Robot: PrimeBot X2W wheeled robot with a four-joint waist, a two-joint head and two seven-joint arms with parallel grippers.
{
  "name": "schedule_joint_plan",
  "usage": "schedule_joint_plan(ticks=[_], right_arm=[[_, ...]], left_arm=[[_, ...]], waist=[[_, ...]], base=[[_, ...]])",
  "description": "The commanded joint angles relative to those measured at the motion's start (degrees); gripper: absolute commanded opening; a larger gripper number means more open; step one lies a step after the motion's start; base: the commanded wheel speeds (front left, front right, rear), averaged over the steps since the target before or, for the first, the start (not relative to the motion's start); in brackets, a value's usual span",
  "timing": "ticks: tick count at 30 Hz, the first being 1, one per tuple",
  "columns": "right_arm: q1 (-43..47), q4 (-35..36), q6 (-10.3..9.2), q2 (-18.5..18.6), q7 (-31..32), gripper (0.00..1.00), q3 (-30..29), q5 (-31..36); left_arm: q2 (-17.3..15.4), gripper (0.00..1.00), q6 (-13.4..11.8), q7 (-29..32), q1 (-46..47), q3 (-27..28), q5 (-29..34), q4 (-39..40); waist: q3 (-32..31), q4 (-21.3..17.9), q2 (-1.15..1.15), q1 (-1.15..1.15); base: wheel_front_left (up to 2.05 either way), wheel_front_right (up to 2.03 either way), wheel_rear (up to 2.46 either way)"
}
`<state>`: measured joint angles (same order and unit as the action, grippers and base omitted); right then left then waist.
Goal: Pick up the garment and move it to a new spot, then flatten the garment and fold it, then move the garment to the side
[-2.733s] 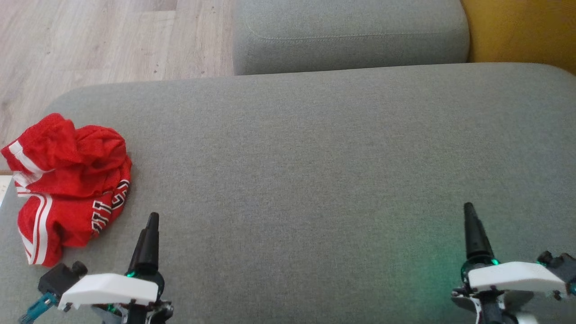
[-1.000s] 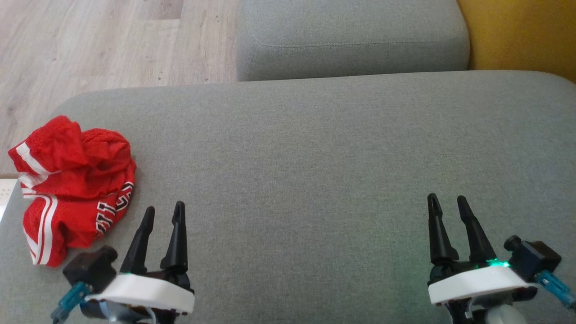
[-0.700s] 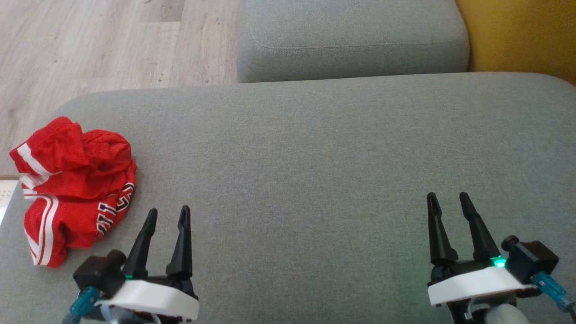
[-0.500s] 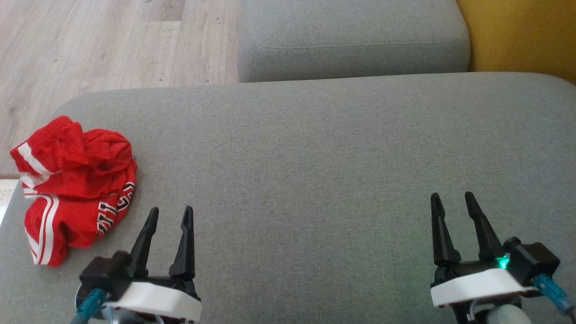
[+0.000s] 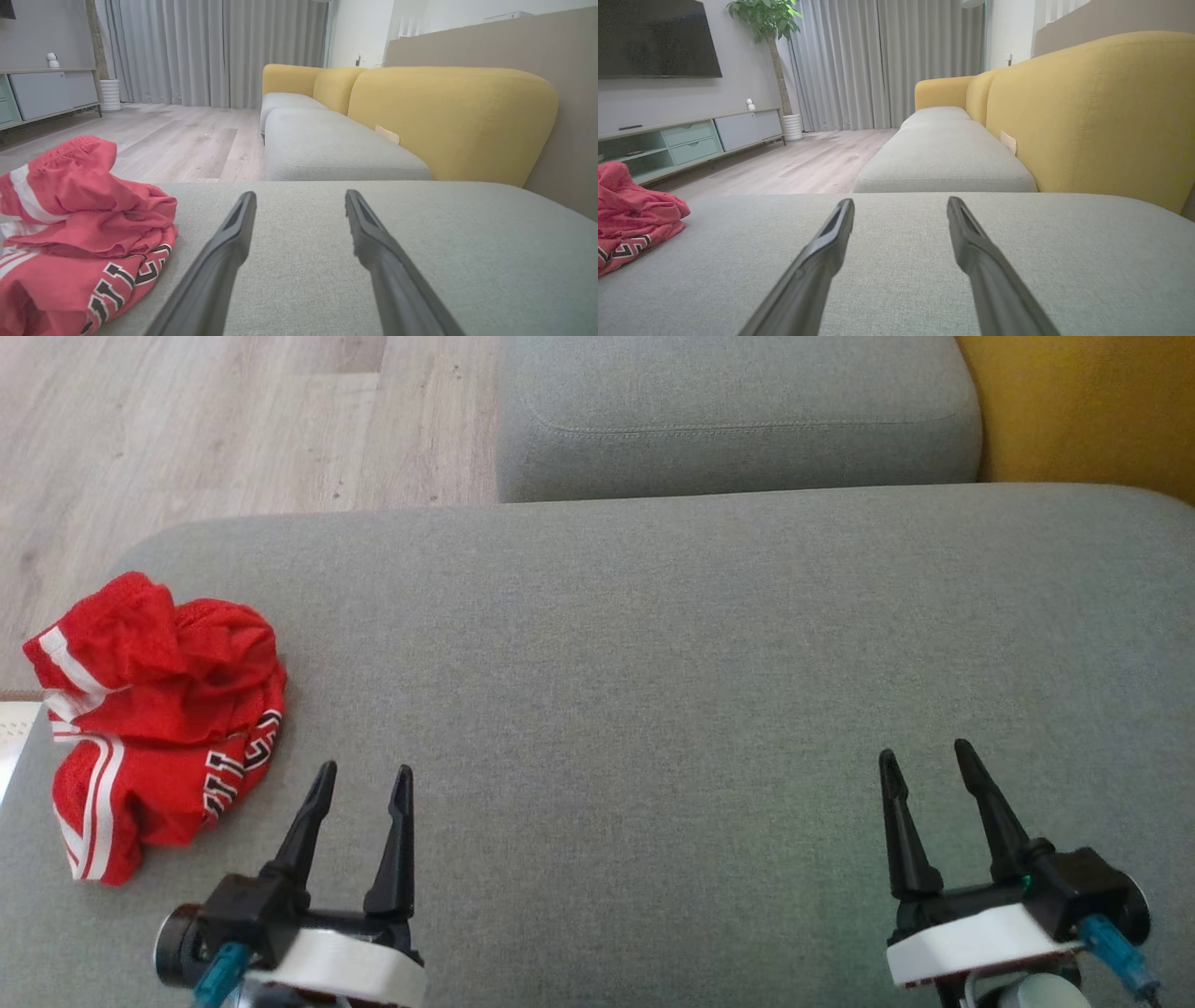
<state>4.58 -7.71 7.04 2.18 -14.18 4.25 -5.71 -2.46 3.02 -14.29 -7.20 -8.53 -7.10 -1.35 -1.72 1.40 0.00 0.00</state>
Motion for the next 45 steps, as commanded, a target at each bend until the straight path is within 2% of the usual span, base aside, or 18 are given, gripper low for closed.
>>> schedule_joint_plan(ticks=[1,10,14,32,39,45], right_arm=[[-1.23,1.51,0.45,0.7,-0.82,1.0,1.29,1.12],[-1.5,0.42,0.45,0.7,-0.82,1.0,0.97,0.35],[-1.62,-0.28,0.45,0.7,-0.82,1.0,0.84,-0.18],[-1.64,-0.83,0.45,0.7,-0.82,1.0,0.69,0.0],[-1.26,-0.35,0.45,0.7,-0.82,1.0,1.02,0.07],[-0.57,-0.36,0.45,0.7,-0.82,1.0,1.19,0.06]], left_arm=[[-0.44,1.0,-0.34,-0.71,2.15,1.49,1.08,1.33],[-0.43,1.0,-1.04,-0.71,2.63,2.02,0.54,-0.05],[-0.43,1.0,-1.66,-0.71,2.67,2.41,-2.15,-0.64],[-0.42,1.0,-2.07,-0.71,2.9,2.58,-0.35,-0.56],[-0.42,1.0,-2.96,-0.71,3.27,2.97,0.78,-0.14],[-0.42,1.0,-3.94,-0.71,3.16,3.94,1.86,0.33]], waist=[[0.05,0.02,0.0,0.0],[0.1,0.16,0.0,0.0],[0.02,0.26,0.0,0.0],[-0.06,0.93,0.0,0.0],[0.2,4.21,0.0,0.0],[0.17,11.17,0.0,0.0]], base=[[0.0,0.0,0.0],[0.0,0.0,0.0],[0.0,0.0,0.0],[0.0,0.0,0.0],[0.0,0.0,0.0],[0.0,0.0,0.0]])
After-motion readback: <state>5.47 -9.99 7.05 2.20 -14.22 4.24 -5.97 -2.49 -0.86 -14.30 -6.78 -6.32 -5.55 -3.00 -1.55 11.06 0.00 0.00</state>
